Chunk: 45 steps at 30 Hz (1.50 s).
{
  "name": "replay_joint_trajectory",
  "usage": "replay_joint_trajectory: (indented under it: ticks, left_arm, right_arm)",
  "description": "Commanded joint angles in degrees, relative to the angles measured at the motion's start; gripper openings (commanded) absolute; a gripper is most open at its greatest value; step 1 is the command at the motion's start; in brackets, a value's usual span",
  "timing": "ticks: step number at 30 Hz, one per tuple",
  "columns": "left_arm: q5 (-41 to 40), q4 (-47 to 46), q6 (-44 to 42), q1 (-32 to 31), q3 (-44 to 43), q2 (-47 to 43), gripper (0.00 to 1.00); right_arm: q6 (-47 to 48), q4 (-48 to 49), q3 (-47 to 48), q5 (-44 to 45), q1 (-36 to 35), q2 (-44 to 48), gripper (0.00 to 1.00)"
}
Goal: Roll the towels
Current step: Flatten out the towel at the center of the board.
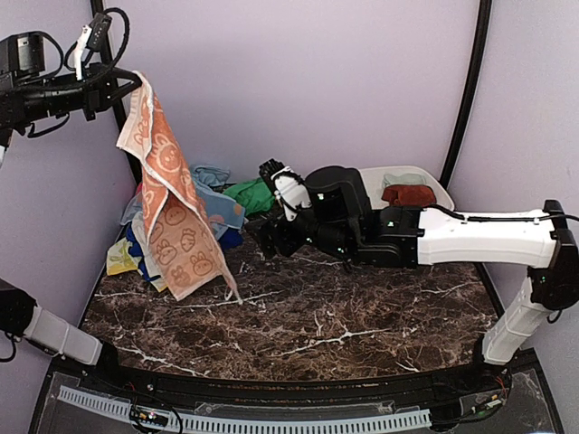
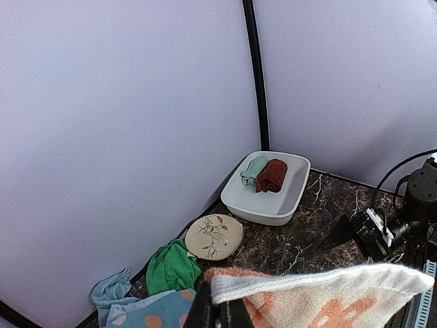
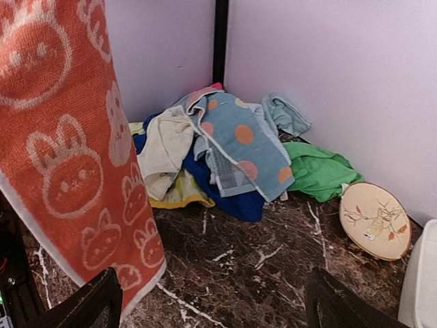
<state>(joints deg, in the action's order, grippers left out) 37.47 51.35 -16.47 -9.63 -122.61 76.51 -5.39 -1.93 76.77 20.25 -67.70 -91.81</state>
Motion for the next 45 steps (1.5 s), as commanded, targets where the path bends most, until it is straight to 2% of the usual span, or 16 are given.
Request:
replay_joint_trajectory:
  ticks: [1,10,15,23,29,36,41,45]
  left_arm:
    - [0.7,2.7,-0.1,-0.2,2.9,-2.5,0.00]
    - [-2.3,0.9,-1.6,-0.3,13.9,-7.6,0.00]
    - [-3.6,1.4,-1.7,-0.2,14.1,-7.6,0.00]
    - [-5.3,1.7,-2.1,-0.3,14.2,-7.9,0.00]
    - [-6.7,2.3,-2.9,-0.3,14.4,-8.3,0.00]
    - [-8.0,3.2,-3.8,-0.3,14.3,-8.7,0.00]
    - [-8.8,3.5,-4.0,-0.3,14.4,-8.7,0.00]
    - [-9.4,3.3,-4.3,-0.3,14.4,-9.0,0.00]
  right_arm:
    - [1.7,2.1,2.7,-4.3,-3.7,-5.6,0.93]
    - [-4.0,8.1,-1.1,-6.0,-8.2,-14.8,0.94]
    - [-6.0,13.2,-2.4,-5.5,-8.8,-18.0,0.98]
    - [-2.4,13.7,7.0,2.7,-9.5,-30.1,1.00]
    - [-2.1,12.9,17.0,5.0,-7.6,-40.1,0.96]
    - [-1.6,17.1,21.8,2.2,-6.1,-45.2,0.91]
    - [-1.5,16.8,27.4,5.1,-5.8,-49.5,0.87]
    - [-0.9,19.5,29.5,0.5,-5.4,-51.6,0.82]
